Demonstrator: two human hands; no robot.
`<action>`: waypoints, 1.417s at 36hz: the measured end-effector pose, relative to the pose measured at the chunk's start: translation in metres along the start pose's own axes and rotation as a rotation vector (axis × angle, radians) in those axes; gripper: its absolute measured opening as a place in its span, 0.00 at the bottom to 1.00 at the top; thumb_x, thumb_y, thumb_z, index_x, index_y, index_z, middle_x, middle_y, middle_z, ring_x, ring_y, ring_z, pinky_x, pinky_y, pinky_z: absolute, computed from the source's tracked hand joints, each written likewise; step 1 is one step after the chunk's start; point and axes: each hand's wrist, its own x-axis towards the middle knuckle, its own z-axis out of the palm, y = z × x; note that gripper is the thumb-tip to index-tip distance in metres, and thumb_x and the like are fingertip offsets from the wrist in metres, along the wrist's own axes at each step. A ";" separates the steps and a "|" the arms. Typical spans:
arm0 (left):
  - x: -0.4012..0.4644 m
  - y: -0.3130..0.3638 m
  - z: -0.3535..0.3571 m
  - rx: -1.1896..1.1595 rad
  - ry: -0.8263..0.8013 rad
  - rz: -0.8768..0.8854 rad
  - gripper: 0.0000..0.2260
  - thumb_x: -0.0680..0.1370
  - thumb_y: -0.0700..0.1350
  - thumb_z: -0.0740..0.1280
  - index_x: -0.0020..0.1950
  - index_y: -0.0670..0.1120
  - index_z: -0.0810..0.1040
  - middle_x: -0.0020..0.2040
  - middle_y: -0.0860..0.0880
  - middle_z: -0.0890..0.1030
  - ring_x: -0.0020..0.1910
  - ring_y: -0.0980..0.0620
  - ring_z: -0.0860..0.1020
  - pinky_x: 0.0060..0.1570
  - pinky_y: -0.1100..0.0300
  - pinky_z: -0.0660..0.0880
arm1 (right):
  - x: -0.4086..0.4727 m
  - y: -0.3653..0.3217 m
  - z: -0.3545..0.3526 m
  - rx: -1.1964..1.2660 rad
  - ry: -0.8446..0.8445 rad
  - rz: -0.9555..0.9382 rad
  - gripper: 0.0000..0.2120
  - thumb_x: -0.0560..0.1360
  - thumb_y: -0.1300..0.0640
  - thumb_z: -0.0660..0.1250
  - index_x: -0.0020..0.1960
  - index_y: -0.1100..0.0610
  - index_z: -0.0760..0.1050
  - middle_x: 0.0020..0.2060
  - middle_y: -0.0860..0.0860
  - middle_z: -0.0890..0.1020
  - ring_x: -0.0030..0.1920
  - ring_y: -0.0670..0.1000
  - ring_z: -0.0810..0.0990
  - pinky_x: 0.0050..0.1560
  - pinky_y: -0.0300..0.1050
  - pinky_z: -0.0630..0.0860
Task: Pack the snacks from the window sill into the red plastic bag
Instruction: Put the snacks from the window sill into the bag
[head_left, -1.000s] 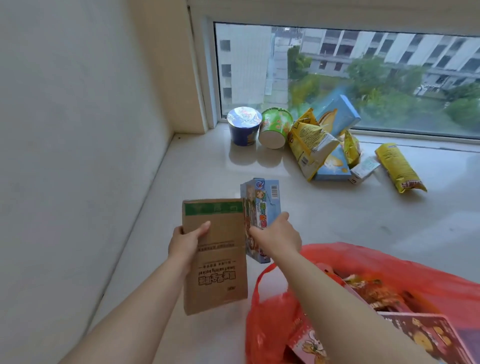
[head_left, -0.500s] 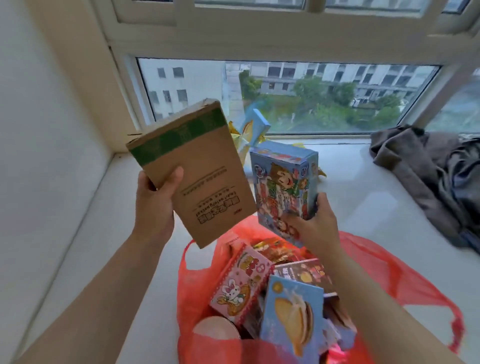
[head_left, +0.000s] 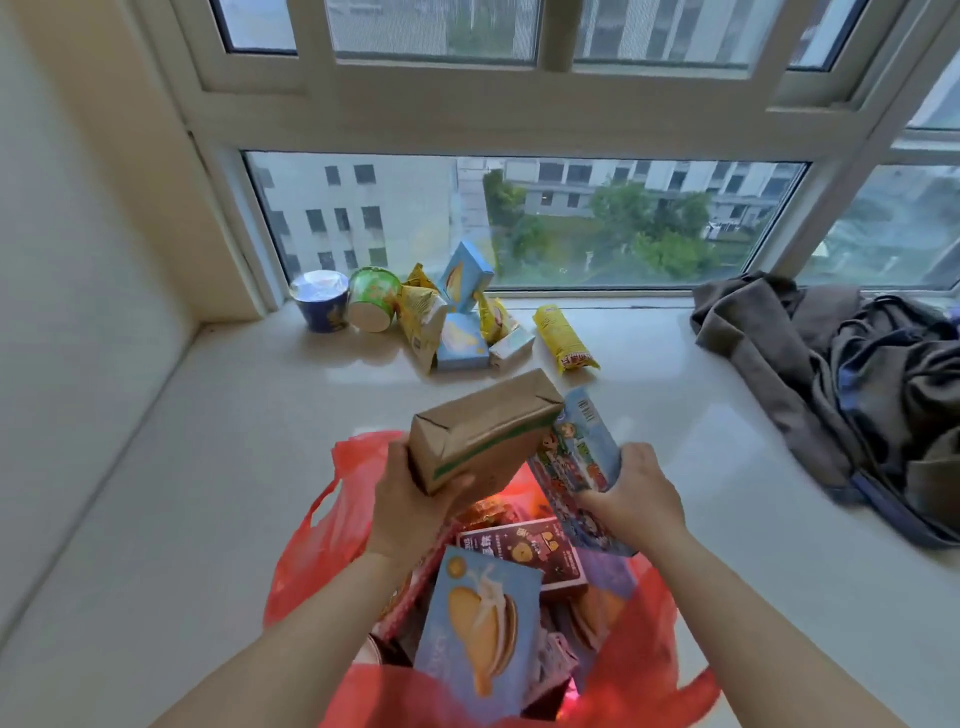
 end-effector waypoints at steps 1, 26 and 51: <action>0.000 -0.003 0.001 0.040 -0.026 0.019 0.27 0.65 0.53 0.76 0.55 0.49 0.65 0.49 0.54 0.77 0.48 0.52 0.78 0.44 0.57 0.77 | 0.000 0.003 0.000 -0.018 0.017 -0.018 0.23 0.65 0.46 0.72 0.50 0.57 0.66 0.47 0.51 0.68 0.45 0.53 0.73 0.41 0.45 0.70; -0.012 0.002 0.002 0.906 -0.602 0.824 0.29 0.60 0.46 0.77 0.58 0.54 0.69 0.52 0.52 0.78 0.48 0.50 0.77 0.49 0.57 0.73 | 0.003 0.061 -0.035 -0.136 -0.053 0.036 0.22 0.66 0.43 0.70 0.51 0.55 0.66 0.47 0.52 0.75 0.44 0.54 0.75 0.40 0.44 0.70; -0.010 -0.051 0.080 1.124 -0.835 0.286 0.28 0.78 0.59 0.60 0.75 0.51 0.58 0.75 0.51 0.58 0.75 0.47 0.55 0.73 0.50 0.50 | -0.019 0.044 -0.028 -0.088 0.067 0.024 0.24 0.67 0.41 0.70 0.52 0.57 0.67 0.47 0.51 0.73 0.44 0.54 0.78 0.39 0.47 0.73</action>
